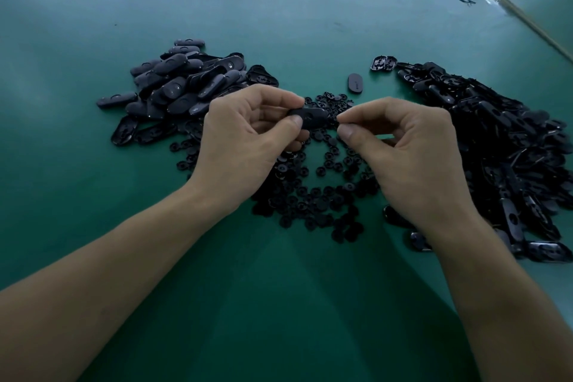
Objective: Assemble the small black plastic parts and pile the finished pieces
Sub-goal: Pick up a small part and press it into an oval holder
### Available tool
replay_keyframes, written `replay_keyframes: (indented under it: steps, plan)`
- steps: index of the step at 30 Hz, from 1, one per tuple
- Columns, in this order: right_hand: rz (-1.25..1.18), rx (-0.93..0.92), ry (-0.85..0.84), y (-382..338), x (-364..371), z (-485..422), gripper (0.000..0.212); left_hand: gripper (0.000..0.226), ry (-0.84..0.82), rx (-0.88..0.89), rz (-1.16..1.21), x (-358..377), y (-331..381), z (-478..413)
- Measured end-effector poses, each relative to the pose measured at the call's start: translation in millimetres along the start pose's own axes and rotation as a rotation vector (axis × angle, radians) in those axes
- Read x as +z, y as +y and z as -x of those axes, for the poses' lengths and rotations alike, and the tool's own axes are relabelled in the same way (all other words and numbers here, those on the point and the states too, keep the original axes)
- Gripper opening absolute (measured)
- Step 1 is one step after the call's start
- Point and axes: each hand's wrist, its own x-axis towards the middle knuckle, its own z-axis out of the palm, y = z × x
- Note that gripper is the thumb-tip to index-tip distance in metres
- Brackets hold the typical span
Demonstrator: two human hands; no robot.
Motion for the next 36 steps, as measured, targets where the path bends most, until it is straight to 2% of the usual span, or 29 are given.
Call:
replay_keyframes:
  steps: [8, 14, 23, 36]
  plan:
    - [-0.231, 0.071, -0.015, -6, 11, 4, 0.017, 0.02, -0.076, 0.031, -0.031, 1, 4, 4]
    - [-0.181, 0.079, 0.009, -5, 14, 6, 0.014, 0.023, -0.105, 0.045, -0.03, 1, 7, 5]
    - [-0.179, 0.072, -0.013, -4, 17, 5, 0.02, 0.02, -0.115, 0.078, -0.084, 2, 7, 5]
    - [-0.006, -0.005, 0.016, -7, 19, 7, 0.022, 0.022, -0.146, 0.093, -0.14, 2, 3, 3]
